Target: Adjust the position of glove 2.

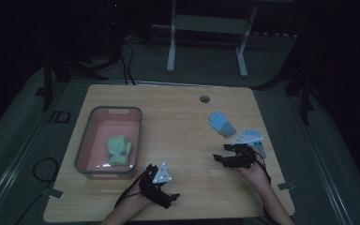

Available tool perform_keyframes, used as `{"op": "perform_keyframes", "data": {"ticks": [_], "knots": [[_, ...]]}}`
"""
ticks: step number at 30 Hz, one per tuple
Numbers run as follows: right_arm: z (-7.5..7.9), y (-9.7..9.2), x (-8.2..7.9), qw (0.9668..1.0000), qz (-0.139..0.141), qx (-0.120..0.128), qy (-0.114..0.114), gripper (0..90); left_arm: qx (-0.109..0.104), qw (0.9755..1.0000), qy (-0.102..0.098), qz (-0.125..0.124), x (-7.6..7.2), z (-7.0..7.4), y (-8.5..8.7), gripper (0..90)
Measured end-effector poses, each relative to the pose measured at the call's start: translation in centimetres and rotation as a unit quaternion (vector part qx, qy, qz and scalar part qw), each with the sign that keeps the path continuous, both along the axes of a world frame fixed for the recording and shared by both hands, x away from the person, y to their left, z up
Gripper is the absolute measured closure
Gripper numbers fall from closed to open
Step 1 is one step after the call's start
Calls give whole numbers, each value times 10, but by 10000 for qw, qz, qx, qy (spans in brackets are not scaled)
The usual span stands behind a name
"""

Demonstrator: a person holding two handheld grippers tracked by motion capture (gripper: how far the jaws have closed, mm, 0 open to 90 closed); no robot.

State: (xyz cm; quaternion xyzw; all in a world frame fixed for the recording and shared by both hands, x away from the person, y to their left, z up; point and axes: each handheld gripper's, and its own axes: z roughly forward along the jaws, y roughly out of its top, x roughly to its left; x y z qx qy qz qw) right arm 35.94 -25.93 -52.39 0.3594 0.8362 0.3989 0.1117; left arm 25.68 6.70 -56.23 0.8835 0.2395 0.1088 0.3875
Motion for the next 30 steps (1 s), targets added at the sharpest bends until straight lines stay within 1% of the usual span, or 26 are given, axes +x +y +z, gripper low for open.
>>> {"op": "perform_keyframes", "data": {"ticks": [1,2,4,5,7,8,9,12,14,16,19,20,21,23,25,26,28,29,30], "knots": [[1,-3,2,10000,-45,-10,-33,304,36,9999,-105,18,-1,0,0,20],[2,-6,5,9999,-129,-28,-32,339,28,9999,-118,13,-2,0,-1,20],[3,-9,9,9996,-217,-132,-106,359,-11,10000,-83,-8,-1,0,0,20],[4,-11,12,9995,-245,-176,-101,398,-2,10000,-78,-8,-1,0,0,20],[5,-13,17,9992,-305,-247,-111,427,27,10000,-64,-18,-1,-1,-1,20],[6,-14,19,9990,-351,-256,-110,438,10,10000,-59,-17,-1,-1,-1,20],[7,-15,22,9991,-341,-248,-100,464,-5,10000,-58,-28,-1,-1,-1,20],[10,-16,31,9988,-367,-283,-148,473,-24,10000,-50,-14,0,-1,-1,20],[12,-16,38,9983,-443,-321,-219,504,-26,10000,-49,-1,0,-1,0,20],[13,-16,46,9980,-495,-333,-193,505,-15,10000,-70,-14,-1,-1,-1,20],[14,-15,58,9967,-614,-506,-142,553,20,10000,-83,-32,-1,-1,-1,20],[15,-15,62,9965,-644,-519,-128,568,22,9999,-89,-44,-1,-1,-1,20],[15,-15,66,9965,-648,-515,-110,569,-1,10000,-87,-45,-1,-1,-1,20],[15,-15,73,9958,-677,-580,-196,595,-8,10000,-79,-31,-1,-1,-1,20],[14,-14,82,9961,-634,-596,-166,609,-11,10000,-85,-22,-1,-1,0,20],[14,-13,85,9958,-638,-631,-162,625,1,9999,-106,-19,-1,-1,0,20],[13,-13,92,9951,-667,-718,-133,628,2,10000,-91,-38,-1,-1,0,20],[12,-13,96,9953,-674,-679,-135,631,17,9999,-90,-54,-1,-1,0,20],[12,-13,96,9953,-674,-679,-135,631,17,9999,-90,-54,-1,-1,0,20]]}}
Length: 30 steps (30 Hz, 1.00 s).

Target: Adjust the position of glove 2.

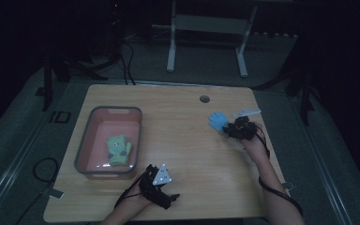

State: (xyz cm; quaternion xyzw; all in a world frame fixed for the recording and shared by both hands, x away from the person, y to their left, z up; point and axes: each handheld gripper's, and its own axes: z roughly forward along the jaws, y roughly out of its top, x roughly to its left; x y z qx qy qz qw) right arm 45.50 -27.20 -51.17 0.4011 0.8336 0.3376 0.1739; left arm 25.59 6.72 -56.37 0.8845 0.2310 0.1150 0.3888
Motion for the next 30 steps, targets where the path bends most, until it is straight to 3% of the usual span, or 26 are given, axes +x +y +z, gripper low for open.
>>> {"op": "perform_keyframes", "data": {"ticks": [3,7,10,14,17,18,19,20,22,29,30], "knots": [[-4,-1,14,10000,-59,-4,58,637,6,10000,-17,-14,0,0,0,20],[-13,-1,26,9999,-39,21,128,570,35,10000,-69,-17,0,0,1,20],[-20,2,30,9994,16,-328,-57,565,109,9998,-117,-74,-1,-1,0,20],[-29,4,37,9988,97,-470,-19,618,72,9999,-97,-60,0,0,1,20],[-32,3,38,9993,101,-368,68,649,48,10000,-74,-37,1,0,2,20],[-33,1,39,9997,38,-162,192,692,39,10000,-74,-38,1,0,1,20],[-33,1,39,9997,38,-162,192,692,39,10000,-74,-38,1,0,1,20],[-33,1,39,9996,-1,-93,253,783,42,10000,-75,-38,1,0,1,20],[-33,2,37,9996,-30,-121,250,812,48,9999,-87,-38,1,0,1,20],[-30,14,25,9982,-573,-75,145,872,-11,10000,-75,-25,1,0,2,20],[-23,19,19,9975,-688,4,154,876,-10,10000,-72,-24,1,0,2,20]]}}
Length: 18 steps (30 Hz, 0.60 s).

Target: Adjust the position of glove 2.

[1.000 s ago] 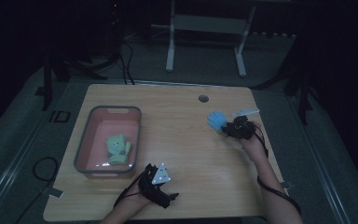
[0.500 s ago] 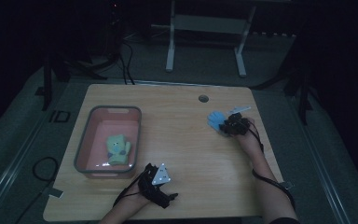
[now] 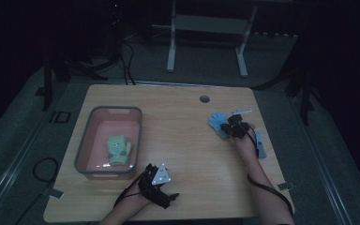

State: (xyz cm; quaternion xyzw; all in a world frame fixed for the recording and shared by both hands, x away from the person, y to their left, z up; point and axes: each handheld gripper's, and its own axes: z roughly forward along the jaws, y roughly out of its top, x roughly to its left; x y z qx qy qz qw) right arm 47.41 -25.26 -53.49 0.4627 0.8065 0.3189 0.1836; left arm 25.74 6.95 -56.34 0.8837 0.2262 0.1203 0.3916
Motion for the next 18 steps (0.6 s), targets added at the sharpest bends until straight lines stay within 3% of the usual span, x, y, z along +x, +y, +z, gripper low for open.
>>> {"op": "perform_keyframes", "data": {"ticks": [2,3,10,15,18], "knots": [[5,3,-4,9999,-79,6,-61,878,-7,10000,-2,14,0,0,0,20],[14,7,-11,9997,-152,119,-119,879,-11,10000,8,34,0,0,0,20],[44,31,-49,9988,-374,175,-278,879,-48,9999,16,123,2,0,1,20],[46,43,-77,9967,-635,452,-217,879,15,10000,-11,96,1,0,0,20],[42,51,-92,9962,-735,427,-175,879,-29,9999,8,105,2,0,1,20]]}}
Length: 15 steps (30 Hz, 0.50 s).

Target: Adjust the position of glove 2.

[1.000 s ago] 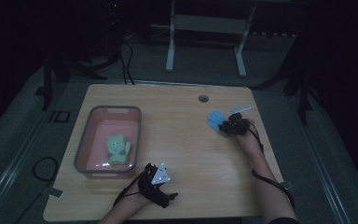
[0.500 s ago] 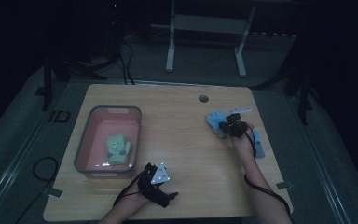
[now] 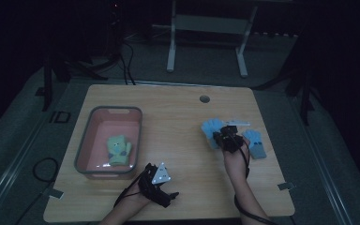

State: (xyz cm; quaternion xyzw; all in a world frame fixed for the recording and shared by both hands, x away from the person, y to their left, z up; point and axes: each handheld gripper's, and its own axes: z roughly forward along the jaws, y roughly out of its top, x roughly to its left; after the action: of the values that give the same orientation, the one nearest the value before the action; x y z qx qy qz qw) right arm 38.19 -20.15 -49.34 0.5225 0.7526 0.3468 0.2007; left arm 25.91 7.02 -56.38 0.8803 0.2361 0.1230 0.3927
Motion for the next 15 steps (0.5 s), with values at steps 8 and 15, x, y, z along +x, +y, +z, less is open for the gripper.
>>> {"op": "perform_keyframes", "data": {"ticks": [8,15], "knots": [[-17,18,-26,9998,-208,44,35,878,74,10000,-41,-33,-1,0,-2,20],[-31,27,-36,9990,-410,203,2,878,67,9999,-59,-57,-2,0,-2,20]]}}
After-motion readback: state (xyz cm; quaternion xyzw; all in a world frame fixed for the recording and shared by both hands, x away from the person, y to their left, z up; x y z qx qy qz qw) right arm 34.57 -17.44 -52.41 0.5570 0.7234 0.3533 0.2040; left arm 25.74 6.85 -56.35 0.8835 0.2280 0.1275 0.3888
